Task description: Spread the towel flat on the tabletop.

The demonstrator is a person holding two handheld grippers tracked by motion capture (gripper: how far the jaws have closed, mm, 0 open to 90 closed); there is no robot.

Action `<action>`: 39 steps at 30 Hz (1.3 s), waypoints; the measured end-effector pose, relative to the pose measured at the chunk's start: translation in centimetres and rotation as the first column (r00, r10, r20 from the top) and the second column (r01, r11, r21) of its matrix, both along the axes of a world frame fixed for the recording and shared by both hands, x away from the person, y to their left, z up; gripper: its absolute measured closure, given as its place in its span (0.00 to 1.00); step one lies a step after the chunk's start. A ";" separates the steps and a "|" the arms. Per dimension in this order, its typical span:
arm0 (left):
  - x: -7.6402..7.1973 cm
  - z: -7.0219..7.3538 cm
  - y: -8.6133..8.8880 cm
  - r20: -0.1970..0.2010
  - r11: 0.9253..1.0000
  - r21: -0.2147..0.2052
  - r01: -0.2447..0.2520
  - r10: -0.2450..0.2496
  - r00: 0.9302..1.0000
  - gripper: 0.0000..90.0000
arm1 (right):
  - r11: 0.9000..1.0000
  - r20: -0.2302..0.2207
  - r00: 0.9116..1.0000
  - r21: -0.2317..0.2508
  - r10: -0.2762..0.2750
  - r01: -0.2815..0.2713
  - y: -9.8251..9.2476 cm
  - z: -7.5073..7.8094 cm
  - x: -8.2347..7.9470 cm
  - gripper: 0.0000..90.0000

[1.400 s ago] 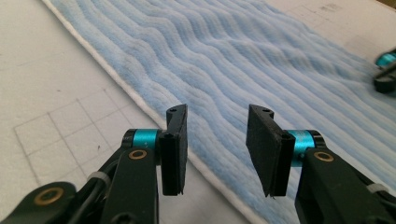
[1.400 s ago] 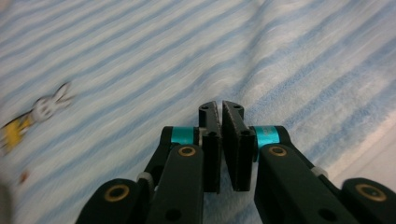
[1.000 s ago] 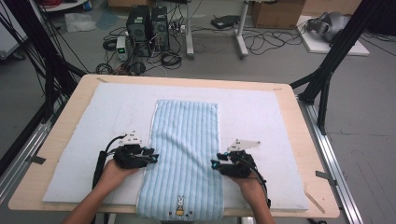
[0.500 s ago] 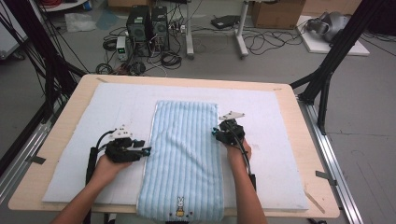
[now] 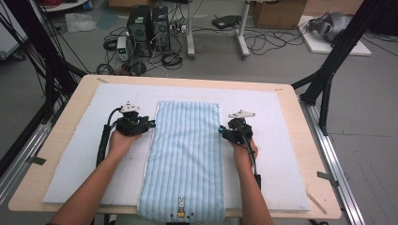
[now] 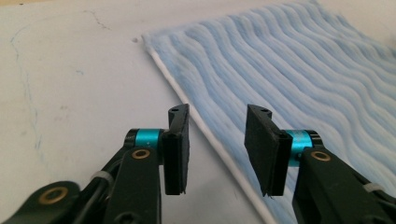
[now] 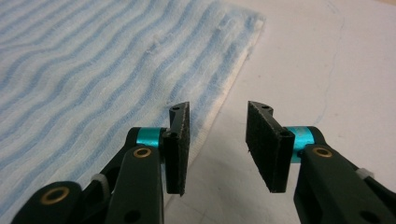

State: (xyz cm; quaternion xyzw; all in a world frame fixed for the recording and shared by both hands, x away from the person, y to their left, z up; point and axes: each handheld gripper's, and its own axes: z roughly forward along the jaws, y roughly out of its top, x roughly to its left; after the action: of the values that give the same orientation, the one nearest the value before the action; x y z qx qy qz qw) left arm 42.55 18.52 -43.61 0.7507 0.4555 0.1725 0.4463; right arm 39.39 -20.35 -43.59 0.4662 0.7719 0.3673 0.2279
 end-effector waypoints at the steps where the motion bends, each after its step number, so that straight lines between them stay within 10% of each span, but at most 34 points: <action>1: 0.6 -0.1 -0.2 -0.002 1.000 0.012 -0.007 0.007 1.000 0.72 | 1.000 -0.003 1.000 0.006 0.006 -0.006 -0.2 0.1 -0.2 0.64; 9: 2.3 -1.4 -1.8 -0.005 0.992 0.125 -0.017 0.017 1.000 0.89 | 1.000 -0.001 1.000 0.017 -0.014 0.014 -2.2 0.7 -1.7 0.59; 15: 2.5 -1.3 -1.5 0.019 0.985 0.163 -0.060 0.057 0.998 0.80 | 1.000 -0.008 1.000 0.017 -0.013 0.013 -3.3 0.6 -3.6 0.56; 21: 0.8 0.2 0.2 0.074 0.999 -0.025 0.025 -0.023 0.997 0.50 | 0.998 0.007 1.000 0.066 0.024 -0.024 -3.9 0.6 -4.9 0.49; 27: -2.8 1.4 1.4 0.176 0.976 -0.153 0.156 -0.129 0.976 0.20 | 0.993 0.016 0.996 0.077 0.083 -0.084 -4.3 1.1 -5.5 0.28; 32: -5.6 0.9 2.4 0.221 0.957 -0.177 0.230 -0.189 0.957 0.21 | 0.991 0.054 0.994 0.080 0.100 -0.104 -4.9 1.5 -5.5 0.13; 39: -7.2 0.0 2.6 0.231 0.961 -0.171 0.219 -0.176 0.957 0.21 | 0.987 0.122 0.985 0.087 0.125 -0.136 -5.2 2.2 -5.8 0.13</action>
State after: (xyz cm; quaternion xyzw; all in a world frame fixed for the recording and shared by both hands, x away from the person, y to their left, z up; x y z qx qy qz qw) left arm 35.31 21.14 -43.65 0.7224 0.3420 0.1609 0.5791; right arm 33.62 -25.58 -41.41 0.4027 0.7679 0.4441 0.2257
